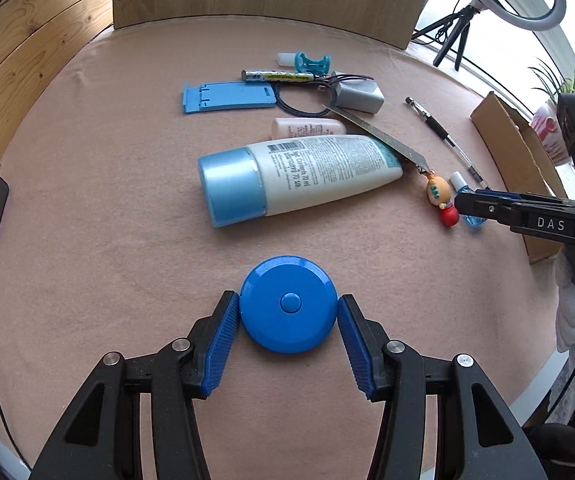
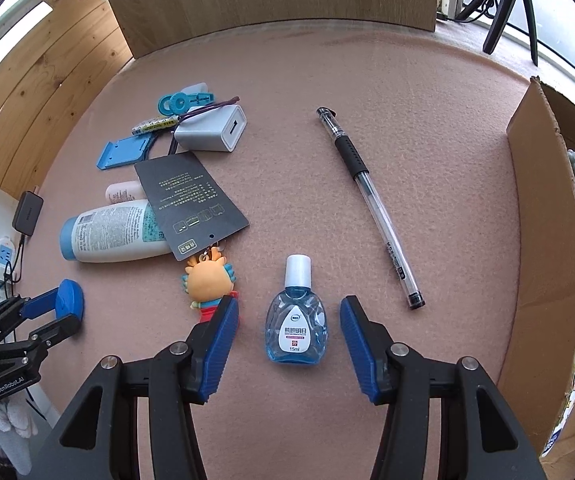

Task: Organize objects
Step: 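Grasp the eye-drop bottle with the right gripper while the left gripper grasps the tape measure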

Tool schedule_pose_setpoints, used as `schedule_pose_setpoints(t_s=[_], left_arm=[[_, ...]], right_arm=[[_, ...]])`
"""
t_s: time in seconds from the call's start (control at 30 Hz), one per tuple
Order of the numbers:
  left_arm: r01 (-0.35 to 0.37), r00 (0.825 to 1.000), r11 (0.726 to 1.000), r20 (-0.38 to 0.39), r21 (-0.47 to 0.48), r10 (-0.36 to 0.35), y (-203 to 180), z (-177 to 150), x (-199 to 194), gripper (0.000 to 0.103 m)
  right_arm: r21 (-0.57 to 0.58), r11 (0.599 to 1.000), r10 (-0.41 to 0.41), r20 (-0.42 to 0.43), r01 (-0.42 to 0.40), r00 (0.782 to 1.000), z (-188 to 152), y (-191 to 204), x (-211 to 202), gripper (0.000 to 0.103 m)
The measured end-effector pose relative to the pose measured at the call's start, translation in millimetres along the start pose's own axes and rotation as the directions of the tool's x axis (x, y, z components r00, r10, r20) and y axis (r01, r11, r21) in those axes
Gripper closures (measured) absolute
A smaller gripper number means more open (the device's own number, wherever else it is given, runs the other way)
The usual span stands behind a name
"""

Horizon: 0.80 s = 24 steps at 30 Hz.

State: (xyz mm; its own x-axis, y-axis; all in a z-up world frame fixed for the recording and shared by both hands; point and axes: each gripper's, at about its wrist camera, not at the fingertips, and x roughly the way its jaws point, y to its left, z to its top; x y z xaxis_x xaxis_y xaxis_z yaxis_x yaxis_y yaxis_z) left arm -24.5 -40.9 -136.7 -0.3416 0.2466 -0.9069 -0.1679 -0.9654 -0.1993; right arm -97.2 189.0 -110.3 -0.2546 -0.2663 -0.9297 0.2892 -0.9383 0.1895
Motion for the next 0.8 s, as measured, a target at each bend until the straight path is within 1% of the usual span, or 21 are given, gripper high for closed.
schedule_pose_setpoints(t_s=[0.07,0.1,0.2,0.3,0.53,0.6,0.63,0.73,0.8], left_arm=[[0.008,1.000,1.000,-0.005,0.027,-0.008,-14,0,2,0.049],[0.013,1.000,0.999,-0.007,0.037,-0.012,-20,2,4,0.048],[0.014,1.000,0.998,-0.011,0.067,-0.014,-36,5,9,0.044],[0.016,1.000,0.995,-0.008,0.101,-0.015,-49,6,13,0.044],[0.043,0.999,0.991,-0.006,0.123,-0.042,-65,10,18,0.044],[0.052,0.999,0.991,-0.004,0.123,-0.052,-68,10,18,0.046],[0.057,0.998,0.991,-0.004,0.123,-0.057,-69,10,18,0.049],[0.075,0.997,0.989,-0.010,0.130,-0.074,-75,10,18,0.049],[0.062,0.998,0.987,-0.006,0.150,-0.062,-81,8,20,0.049]], right_arm=[[-0.007,1.000,-0.005,0.004,0.005,1.000,-2,0,0,0.058],[-0.012,1.000,-0.007,0.005,0.007,1.000,-3,0,-1,0.062],[-0.040,0.999,-0.024,0.000,0.024,1.000,-7,2,-1,0.067],[-0.065,0.997,-0.052,0.003,0.052,0.999,-11,4,-2,0.075],[-0.041,0.998,-0.038,0.014,0.038,0.999,-25,1,-7,0.075],[-0.032,0.999,-0.026,0.012,0.027,1.000,-32,0,-11,0.075],[-0.029,0.999,-0.022,0.013,0.022,1.000,-37,0,-14,0.075],[-0.017,1.000,-0.016,0.030,0.016,0.999,-48,2,-21,0.075],[-0.010,1.000,-0.019,0.041,0.019,0.999,-56,2,-26,0.075]])
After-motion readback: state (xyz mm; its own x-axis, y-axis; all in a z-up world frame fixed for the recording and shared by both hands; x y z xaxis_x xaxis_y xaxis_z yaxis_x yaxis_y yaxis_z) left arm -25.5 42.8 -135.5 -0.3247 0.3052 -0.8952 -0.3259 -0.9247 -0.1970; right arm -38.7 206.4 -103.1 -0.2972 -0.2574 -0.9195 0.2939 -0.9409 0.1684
